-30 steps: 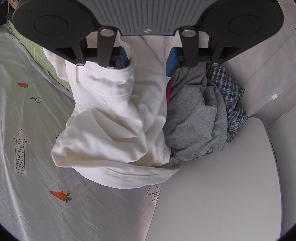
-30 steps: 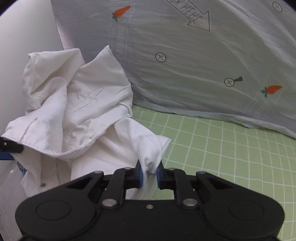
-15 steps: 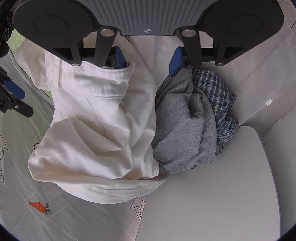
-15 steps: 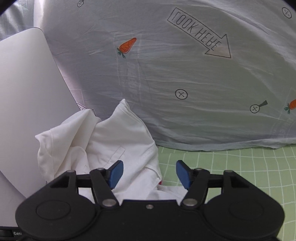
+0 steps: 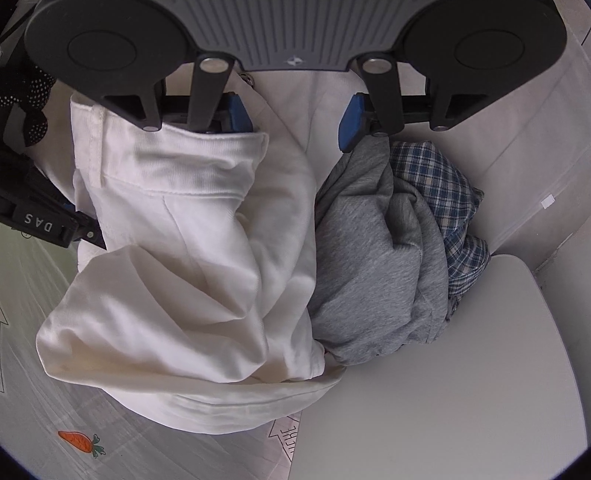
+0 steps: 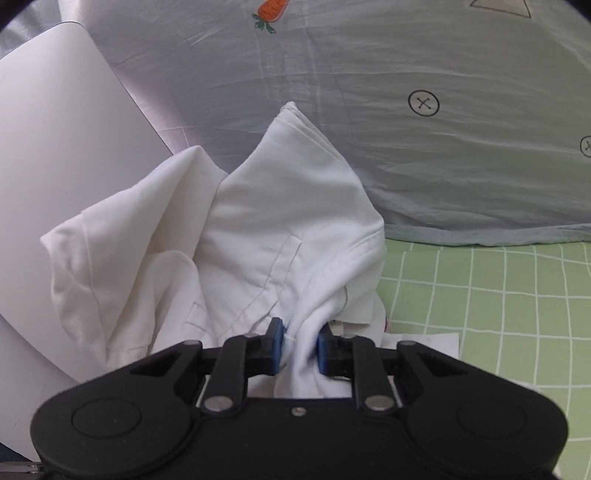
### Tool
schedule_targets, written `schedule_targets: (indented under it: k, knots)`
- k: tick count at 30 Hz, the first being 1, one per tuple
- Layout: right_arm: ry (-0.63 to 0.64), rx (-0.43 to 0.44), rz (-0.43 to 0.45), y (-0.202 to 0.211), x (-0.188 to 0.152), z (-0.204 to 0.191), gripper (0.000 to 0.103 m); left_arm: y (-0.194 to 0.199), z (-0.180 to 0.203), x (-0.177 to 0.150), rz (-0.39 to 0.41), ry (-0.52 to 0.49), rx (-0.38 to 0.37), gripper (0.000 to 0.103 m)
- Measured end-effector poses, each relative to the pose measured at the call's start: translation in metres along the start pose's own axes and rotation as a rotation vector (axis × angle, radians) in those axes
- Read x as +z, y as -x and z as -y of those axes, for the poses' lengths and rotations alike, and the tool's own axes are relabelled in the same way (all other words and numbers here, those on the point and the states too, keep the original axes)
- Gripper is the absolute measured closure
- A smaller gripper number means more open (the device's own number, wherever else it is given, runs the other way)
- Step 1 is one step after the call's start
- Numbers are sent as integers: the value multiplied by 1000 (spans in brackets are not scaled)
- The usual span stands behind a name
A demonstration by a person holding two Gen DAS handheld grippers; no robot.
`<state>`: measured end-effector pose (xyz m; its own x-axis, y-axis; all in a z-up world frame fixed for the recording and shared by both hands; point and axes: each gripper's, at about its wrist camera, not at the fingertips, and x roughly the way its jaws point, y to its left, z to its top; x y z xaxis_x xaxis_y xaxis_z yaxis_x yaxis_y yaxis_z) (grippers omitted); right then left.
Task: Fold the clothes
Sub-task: 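Lift the white shirt out of the heap and pull it onto the open mat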
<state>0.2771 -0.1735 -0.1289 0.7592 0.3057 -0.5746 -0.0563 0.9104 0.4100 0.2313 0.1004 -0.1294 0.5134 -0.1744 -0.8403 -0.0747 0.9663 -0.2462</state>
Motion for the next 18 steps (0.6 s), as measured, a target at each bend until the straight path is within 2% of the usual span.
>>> schedule_targets:
  k: [2,5,8,10,13,15,17,18]
  knots:
    - [12,28,73,34,-2,-8,91,5,3,-2,9,-14,-5,50]
    - [104,0,185,104,-3,-22,92,13,8,-8,16,-40,-36,50]
    - [138,-107,268,166,-4,-8,92,19,17,-17,7,-73,-97,44]
    - [93,-223,270,192,-10,19,92,20,24,-25,-4,-100,-128,40]
    - [31,-437,201,200,-26,65,92,9,31,-36,-37,-131,-113,41]
    - [-26,-552,107,189,-44,98,91,1,32,-39,-55,-136,-103,41]
    - [-91,-594,2,176,-63,118,88,-2,33,-40,-62,-126,-92,41]
    - [-133,-593,-17,172,-68,119,88,-2,31,-40,-61,-121,-86,41]
